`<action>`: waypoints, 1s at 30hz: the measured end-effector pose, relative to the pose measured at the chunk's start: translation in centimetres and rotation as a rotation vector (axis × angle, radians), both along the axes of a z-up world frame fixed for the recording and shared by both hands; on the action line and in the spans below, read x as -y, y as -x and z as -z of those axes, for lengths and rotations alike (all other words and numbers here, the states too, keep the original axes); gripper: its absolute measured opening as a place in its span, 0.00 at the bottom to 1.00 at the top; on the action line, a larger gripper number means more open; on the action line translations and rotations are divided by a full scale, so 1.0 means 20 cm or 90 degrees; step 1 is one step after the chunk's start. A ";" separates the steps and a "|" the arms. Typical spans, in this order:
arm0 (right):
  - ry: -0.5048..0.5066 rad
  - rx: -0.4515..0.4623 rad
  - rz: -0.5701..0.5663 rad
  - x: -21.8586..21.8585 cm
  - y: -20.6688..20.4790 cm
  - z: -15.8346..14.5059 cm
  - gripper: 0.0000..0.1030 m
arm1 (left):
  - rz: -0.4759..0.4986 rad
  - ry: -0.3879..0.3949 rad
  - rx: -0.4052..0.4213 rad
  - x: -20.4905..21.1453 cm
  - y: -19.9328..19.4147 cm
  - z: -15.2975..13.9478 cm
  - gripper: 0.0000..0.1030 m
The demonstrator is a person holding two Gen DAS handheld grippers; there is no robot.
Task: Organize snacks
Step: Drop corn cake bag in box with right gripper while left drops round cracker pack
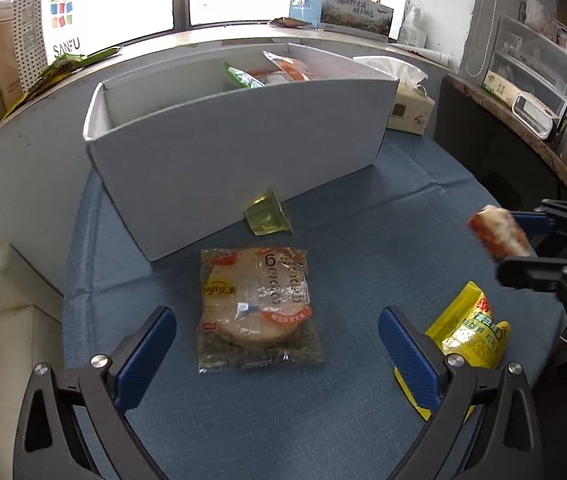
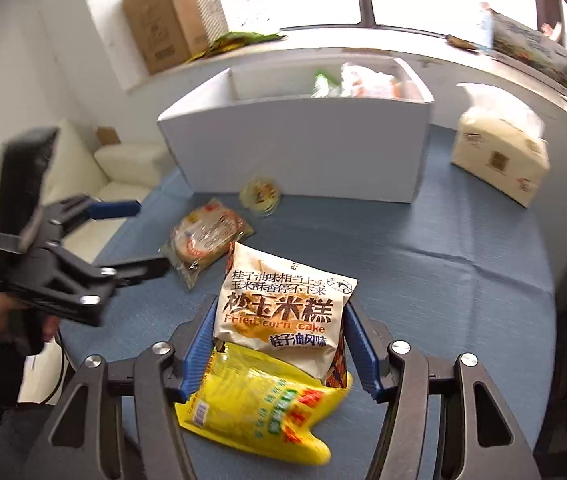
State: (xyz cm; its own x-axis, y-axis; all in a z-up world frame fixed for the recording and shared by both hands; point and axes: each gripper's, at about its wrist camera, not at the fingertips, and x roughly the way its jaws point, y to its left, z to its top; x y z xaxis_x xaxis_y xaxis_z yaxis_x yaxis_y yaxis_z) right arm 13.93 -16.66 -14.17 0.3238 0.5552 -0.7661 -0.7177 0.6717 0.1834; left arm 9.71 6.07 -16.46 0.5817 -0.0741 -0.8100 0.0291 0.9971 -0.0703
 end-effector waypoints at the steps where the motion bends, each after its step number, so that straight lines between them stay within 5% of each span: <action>1: -0.007 0.000 0.007 0.02 0.00 -0.01 0.63 | 0.006 0.005 -0.010 0.00 -0.04 0.03 1.00; 11: -0.048 -0.001 0.037 0.16 0.02 -0.08 0.63 | 0.002 0.025 -0.061 -0.04 -0.21 0.20 0.99; 12: -0.049 0.000 0.037 0.16 0.02 -0.08 0.63 | 0.008 0.022 -0.059 -0.04 -0.21 0.20 0.96; 13: -0.050 0.001 0.037 0.17 0.02 -0.09 0.63 | 0.009 0.012 -0.052 -0.04 -0.20 0.19 0.77; 15: -0.050 0.002 0.035 0.16 0.04 -0.10 0.63 | 0.008 0.024 -0.054 -0.06 -0.18 0.17 0.74; 22: -0.059 0.012 0.029 0.14 0.05 -0.12 0.63 | -0.002 0.082 0.038 -0.11 0.03 -0.02 0.74; 30: -0.089 0.056 0.023 0.02 -0.07 -0.27 0.63 | -0.056 0.136 0.190 -0.24 0.07 -0.47 0.74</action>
